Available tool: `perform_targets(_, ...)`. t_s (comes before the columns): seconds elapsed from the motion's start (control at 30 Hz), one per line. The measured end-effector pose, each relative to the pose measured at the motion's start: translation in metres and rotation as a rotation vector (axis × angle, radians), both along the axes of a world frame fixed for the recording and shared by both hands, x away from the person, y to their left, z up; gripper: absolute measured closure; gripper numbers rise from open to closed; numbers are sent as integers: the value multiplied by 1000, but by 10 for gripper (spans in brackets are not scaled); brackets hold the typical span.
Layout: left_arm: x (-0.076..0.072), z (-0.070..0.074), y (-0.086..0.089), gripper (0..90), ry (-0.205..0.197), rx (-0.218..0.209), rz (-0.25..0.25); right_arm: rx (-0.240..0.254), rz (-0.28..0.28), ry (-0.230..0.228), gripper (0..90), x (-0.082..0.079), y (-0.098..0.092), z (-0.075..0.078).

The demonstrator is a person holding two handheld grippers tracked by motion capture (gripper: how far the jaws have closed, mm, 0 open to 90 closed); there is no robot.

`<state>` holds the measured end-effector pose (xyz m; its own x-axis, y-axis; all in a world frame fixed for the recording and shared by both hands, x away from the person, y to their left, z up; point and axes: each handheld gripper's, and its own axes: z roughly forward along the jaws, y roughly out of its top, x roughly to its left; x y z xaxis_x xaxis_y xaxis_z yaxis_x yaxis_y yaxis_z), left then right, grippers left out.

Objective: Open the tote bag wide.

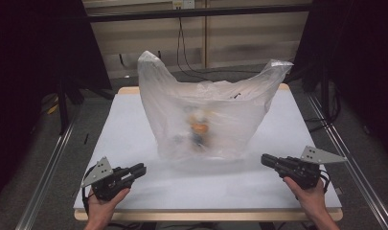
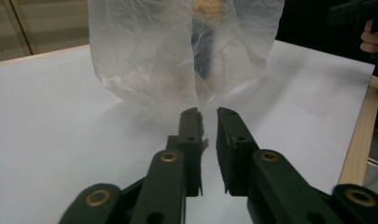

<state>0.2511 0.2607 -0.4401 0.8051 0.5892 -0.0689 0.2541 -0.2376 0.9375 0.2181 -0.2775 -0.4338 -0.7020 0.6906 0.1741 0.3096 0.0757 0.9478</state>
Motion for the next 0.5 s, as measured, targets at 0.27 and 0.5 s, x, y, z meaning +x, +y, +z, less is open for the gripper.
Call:
perform_targets(0.27, 12, 10, -23, 900, 20, 19, -98, -2, 19, 29, 900, 17, 5, 5)
perform_targets(0.5, 16, 23, -34, 900, 15, 5, -114, 1, 27, 31, 900, 22, 9, 12)
